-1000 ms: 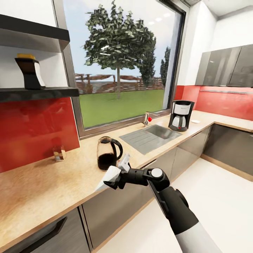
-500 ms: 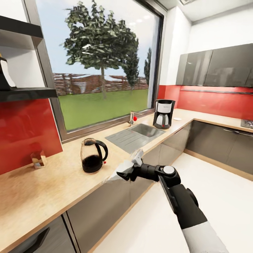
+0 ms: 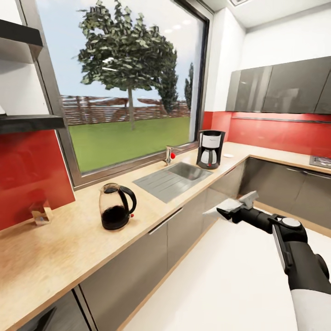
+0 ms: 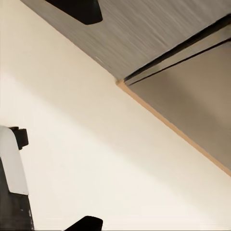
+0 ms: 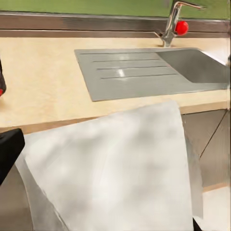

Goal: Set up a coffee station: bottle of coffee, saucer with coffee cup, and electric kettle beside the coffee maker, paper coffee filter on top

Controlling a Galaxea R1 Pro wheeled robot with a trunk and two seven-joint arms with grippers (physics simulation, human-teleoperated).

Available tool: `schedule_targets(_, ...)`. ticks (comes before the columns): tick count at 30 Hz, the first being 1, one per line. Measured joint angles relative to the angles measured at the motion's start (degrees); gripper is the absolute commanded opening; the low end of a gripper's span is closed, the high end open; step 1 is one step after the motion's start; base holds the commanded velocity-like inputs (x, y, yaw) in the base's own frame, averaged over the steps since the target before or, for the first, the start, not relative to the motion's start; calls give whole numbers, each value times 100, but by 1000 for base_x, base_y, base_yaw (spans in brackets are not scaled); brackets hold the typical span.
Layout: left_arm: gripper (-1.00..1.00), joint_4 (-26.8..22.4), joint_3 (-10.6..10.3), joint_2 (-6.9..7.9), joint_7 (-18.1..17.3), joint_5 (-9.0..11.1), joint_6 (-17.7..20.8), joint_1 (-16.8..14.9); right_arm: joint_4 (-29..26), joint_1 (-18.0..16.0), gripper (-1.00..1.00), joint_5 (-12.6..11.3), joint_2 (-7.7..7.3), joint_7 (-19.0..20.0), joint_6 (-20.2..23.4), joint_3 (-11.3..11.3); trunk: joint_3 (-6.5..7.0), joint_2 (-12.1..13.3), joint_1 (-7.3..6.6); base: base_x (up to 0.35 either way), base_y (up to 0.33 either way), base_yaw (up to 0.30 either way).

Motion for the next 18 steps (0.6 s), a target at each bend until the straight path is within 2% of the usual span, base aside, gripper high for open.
schedule_targets(3,100,-16,-19,-193,-8,-90,-3,0,144,-2,-100,3,-72,-3,0,-206,0,0,0,222,-177,0)
schedule_targets(7,100,-43,-26,-313,-11,-264,-5,-1,191,-3,-100,7,-109,-6,1,-316,0,0,2,118,-248,0)
schedule_targets(13,100,-51,-19,-355,-11,-314,-22,-1,205,-4,-100,5,-198,-8,1,-603,0,0,2,21,-278,0)
schedule_targets(18,100,-52,-10,-354,-10,-311,-25,-1,201,-2,-100,9,-311,-8,1,-705,0,0,3,2,-285,0)
